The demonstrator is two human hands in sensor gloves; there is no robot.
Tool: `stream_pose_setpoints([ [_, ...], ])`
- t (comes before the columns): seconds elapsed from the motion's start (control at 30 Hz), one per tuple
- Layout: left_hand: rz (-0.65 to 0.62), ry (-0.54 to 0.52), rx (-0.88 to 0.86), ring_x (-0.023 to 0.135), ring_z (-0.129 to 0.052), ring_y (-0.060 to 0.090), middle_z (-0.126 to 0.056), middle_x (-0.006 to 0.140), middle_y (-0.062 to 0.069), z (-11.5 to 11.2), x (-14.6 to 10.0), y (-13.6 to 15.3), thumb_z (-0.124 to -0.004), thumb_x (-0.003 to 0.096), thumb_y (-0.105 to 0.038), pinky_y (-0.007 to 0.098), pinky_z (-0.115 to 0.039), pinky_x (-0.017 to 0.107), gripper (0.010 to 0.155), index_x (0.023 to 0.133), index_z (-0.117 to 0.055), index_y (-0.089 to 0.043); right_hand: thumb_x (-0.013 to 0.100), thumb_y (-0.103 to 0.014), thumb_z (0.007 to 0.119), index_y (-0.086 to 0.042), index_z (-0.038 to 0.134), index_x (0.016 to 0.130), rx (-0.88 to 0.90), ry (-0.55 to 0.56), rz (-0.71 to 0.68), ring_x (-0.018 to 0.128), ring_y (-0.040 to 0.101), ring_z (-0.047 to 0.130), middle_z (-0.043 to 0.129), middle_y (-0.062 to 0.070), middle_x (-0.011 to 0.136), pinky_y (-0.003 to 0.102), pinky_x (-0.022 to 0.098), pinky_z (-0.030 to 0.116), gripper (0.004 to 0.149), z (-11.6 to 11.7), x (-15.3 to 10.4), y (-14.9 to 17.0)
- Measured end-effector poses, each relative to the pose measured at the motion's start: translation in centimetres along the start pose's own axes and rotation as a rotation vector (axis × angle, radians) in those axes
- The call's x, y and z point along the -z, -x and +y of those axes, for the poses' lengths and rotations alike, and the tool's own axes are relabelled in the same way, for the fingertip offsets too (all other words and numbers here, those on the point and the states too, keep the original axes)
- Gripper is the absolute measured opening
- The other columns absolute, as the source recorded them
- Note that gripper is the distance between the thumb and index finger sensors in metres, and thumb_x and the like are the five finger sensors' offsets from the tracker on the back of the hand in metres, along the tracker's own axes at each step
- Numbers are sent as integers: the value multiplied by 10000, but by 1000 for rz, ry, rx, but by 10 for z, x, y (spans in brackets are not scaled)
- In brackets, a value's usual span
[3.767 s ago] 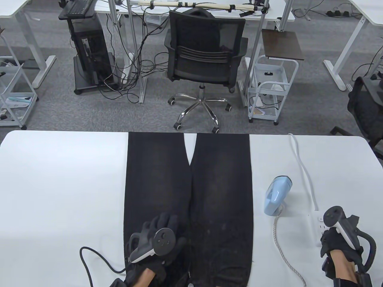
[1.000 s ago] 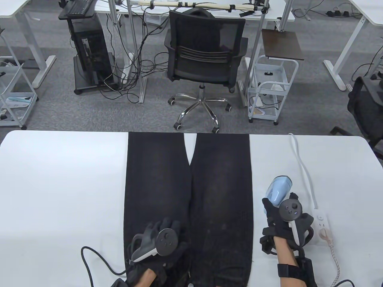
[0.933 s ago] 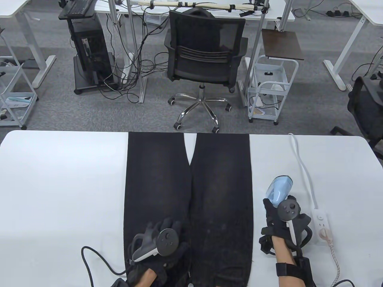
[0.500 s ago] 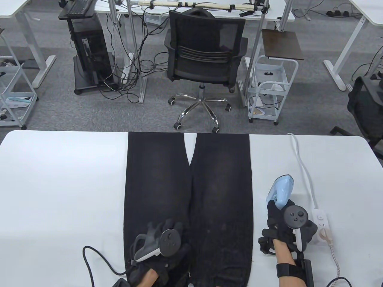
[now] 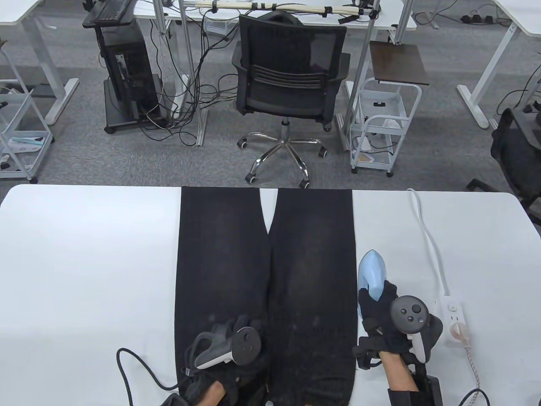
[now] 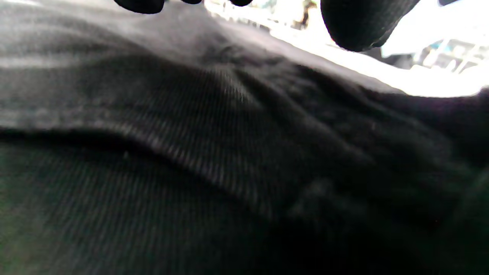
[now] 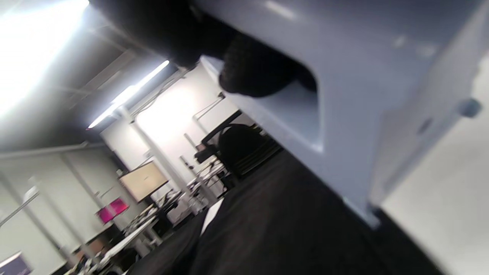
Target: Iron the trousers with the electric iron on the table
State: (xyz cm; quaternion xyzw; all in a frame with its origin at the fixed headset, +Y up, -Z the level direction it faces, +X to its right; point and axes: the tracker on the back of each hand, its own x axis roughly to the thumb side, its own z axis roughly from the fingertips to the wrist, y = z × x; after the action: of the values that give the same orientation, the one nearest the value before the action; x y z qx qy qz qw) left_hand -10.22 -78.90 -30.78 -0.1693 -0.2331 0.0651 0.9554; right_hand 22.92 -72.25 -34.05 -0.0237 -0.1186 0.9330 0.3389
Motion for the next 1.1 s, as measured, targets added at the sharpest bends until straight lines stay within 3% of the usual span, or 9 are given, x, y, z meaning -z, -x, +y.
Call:
stream_pose_setpoints([
  [0.07,-2,43,5,1049,-359,631,-214,1191,337,-5,3,-1,-740,566,-577,821,-355,656,927,1184,-285,-57,547,-415,819,-70,719,804,-4,-82,-52,377,114,988,899,32,577,388,319,915,442,-1,-6,-17],
  [0.13,-5,121,4,1047,-307,632,-215,1190,338,-12,7,-2,-729,568,-577,807,-369,665,920,1183,-285,-57,540,-426,832,-70,749,783,-37,-304,-125,338,109,993,918,22,541,382,283,919,439,6,-17,-44],
  [0.17,0,138,6,1044,-264,628,-202,1190,334,-12,8,-2,-719,571,-577,804,-358,668,929,1182,-248,-60,542,-428,832,-68,750,784,-53,-357,-135,336,110,992,918,22,541,382,283,918,442,9,-19,-49],
  [0.2,0,137,7,1044,-254,627,-204,1190,335,-12,8,-2,-717,572,-579,799,-360,670,932,1183,-240,-61,546,-433,827,-67,749,787,-109,-484,-163,337,107,991,917,20,542,378,281,919,445,19,-25,-61],
  [0.37,-2,172,-13,1039,-190,614,-161,1185,326,-14,8,-1,-701,577,-582,790,-332,675,942,1180,-187,-72,555,-438,815,-61,741,799,-305,-839,-223,347,111,988,913,23,551,381,287,913,455,71,-38,-80],
  [0.47,-8,202,-17,1029,-154,613,-117,1176,324,-16,8,-1,-683,583,-580,791,-307,672,944,1173,-148,-74,560,-438,806,-48,724,815,-419,-958,-207,368,125,983,903,38,571,395,306,905,473,101,-34,-78],
  [0.73,-15,249,-22,1006,-83,629,-51,1151,343,-17,10,-3,-668,592,-565,803,-266,662,960,1160,-88,-52,478,-540,743,-108,689,836,-897,-641,-261,392,115,979,891,-14,570,410,343,899,564,120,11,-91],
  [0.83,-17,257,-22,1002,-77,634,-44,1146,350,-17,10,-3,-667,595,-562,806,-261,660,962,1158,-83,-45,462,-549,744,-88,691,852,-831,-602,-201,375,137,976,897,13,557,429,325,889,606,126,40,-87],
  [1.1,-19,265,-15,995,-66,641,-30,1140,355,-18,11,-5,-656,596,-561,807,-257,658,963,1155,-68,-41,434,-573,667,-89,650,901,-960,-366,-42,367,133,982,905,-7,566,430,316,891,672,149,129,-77],
])
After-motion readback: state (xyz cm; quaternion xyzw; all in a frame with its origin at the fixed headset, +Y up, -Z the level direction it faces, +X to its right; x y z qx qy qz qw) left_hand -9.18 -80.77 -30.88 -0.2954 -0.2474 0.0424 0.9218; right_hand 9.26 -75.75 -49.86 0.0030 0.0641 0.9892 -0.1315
